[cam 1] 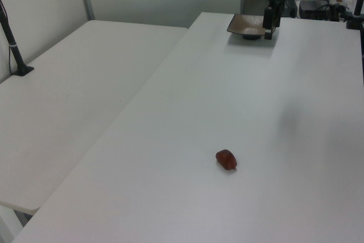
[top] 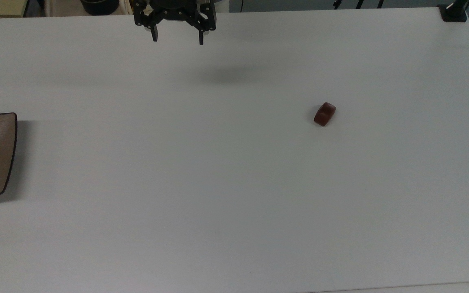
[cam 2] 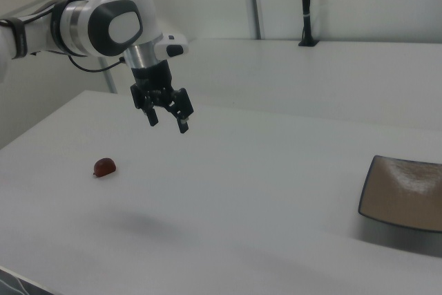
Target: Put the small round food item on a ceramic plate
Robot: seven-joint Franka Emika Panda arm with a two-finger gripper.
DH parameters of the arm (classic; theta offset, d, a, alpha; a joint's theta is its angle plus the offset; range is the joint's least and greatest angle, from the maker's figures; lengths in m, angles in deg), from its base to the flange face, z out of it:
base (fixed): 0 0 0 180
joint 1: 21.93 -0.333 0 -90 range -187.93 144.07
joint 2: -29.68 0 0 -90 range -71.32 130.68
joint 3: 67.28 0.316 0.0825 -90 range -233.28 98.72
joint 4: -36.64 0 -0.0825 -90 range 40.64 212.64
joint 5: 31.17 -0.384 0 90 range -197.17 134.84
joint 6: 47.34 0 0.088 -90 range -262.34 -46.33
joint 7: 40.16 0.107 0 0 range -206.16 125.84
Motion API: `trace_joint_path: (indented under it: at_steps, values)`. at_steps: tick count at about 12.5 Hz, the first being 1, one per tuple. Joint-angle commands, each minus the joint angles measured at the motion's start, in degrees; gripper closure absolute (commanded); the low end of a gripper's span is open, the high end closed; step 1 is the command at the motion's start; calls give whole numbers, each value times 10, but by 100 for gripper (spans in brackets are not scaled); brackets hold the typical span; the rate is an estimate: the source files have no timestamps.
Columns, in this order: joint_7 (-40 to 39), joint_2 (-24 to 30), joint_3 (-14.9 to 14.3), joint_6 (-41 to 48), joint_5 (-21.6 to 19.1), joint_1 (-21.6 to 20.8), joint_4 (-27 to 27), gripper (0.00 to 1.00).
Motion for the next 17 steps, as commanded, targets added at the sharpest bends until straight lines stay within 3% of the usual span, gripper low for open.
trace_joint_path:
  at_steps: [1,17]
  values:
    - [-12,-6,-1,5,-3,2,-14,0]
    - [0,-9,2,-2,-11,-1,-16,0]
